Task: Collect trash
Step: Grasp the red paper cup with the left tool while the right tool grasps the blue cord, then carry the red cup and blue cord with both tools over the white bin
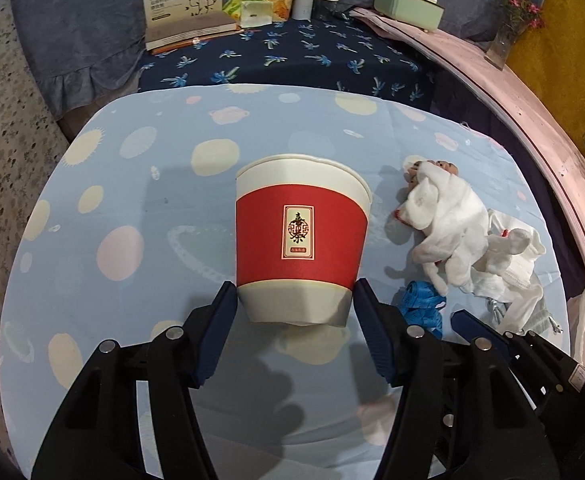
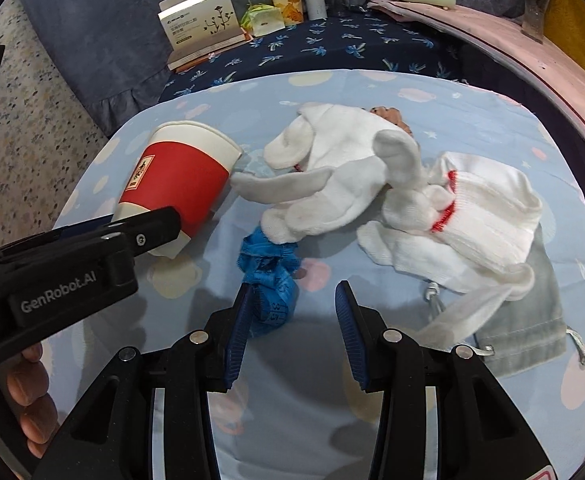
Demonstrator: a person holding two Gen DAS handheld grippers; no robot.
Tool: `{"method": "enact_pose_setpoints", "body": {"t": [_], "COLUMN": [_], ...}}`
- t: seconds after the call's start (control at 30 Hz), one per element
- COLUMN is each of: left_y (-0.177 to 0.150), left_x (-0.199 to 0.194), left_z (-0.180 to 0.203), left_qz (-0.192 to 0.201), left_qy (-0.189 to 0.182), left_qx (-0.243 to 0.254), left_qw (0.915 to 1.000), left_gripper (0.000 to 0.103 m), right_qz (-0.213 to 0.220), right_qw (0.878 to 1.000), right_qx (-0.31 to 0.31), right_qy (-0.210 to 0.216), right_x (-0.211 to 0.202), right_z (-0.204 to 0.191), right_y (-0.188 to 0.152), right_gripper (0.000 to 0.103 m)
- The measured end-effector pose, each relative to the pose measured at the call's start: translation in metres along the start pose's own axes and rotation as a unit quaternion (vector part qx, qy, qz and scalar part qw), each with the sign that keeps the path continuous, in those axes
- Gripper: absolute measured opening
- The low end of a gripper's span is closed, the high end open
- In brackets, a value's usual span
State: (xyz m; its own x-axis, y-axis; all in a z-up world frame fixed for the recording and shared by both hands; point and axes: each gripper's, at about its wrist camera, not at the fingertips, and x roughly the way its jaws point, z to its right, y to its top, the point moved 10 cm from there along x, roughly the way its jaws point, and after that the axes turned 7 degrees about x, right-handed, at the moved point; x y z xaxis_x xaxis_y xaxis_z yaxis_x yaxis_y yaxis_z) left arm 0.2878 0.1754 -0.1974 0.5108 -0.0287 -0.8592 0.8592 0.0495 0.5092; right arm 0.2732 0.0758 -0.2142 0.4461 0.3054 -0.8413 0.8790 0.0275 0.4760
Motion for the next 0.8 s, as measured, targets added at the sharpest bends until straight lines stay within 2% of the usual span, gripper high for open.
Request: {"method": "enact_pose_setpoints", "body": {"t": [0.07, 0.1, 0.13, 0.2, 0.53, 0.8], "left_y": [-0.001, -0.001, -0.002, -0.002, 0.000, 0.009], "left_x": [-0.003, -0.005, -0.006, -0.009, -0.038, -0.078], "left_z": [-0.004, -0.007, -0.008, -0.010, 0.005, 0.050], "left_qz": [0.002, 0.004, 0.005, 0.007, 0.028, 0.058], "left_qy": [0.001, 0.005, 0.006, 0.007, 0.003, -0.009], "left_qx": [-0.004, -0.006, -0.006, -0.008, 0.001, 0.030], "left_qw": [1.0000, 1.0000, 1.0000, 0.9999, 0.9996, 0.9978], "left_gripper": [0.057, 0.057, 0.057, 0.057, 0.057, 0.057], "right_qz": [-0.001, 0.000, -0.002, -0.007, 0.032, 0.084], "right_qw": [1.000, 1.000, 1.000, 1.000, 0.999, 0.996], "right_qx": [-0.006, -0.009, -0.013, -0.016, -0.015, 0.002], "right_qy": [0.000, 0.000, 0.001, 0.003, 0.004, -0.006], "right_x": [0.001, 0.002, 0.003, 0.004, -0.048, -0.118], "right_z": [-0.004, -0.006, -0.007, -0.009, 0.004, 0.033], "right_y": [0.000, 0.000, -0.001, -0.002, 0.006, 0.021], "right_gripper": [0.041, 0.035, 0.024, 0.014, 0.013, 0.013]}}
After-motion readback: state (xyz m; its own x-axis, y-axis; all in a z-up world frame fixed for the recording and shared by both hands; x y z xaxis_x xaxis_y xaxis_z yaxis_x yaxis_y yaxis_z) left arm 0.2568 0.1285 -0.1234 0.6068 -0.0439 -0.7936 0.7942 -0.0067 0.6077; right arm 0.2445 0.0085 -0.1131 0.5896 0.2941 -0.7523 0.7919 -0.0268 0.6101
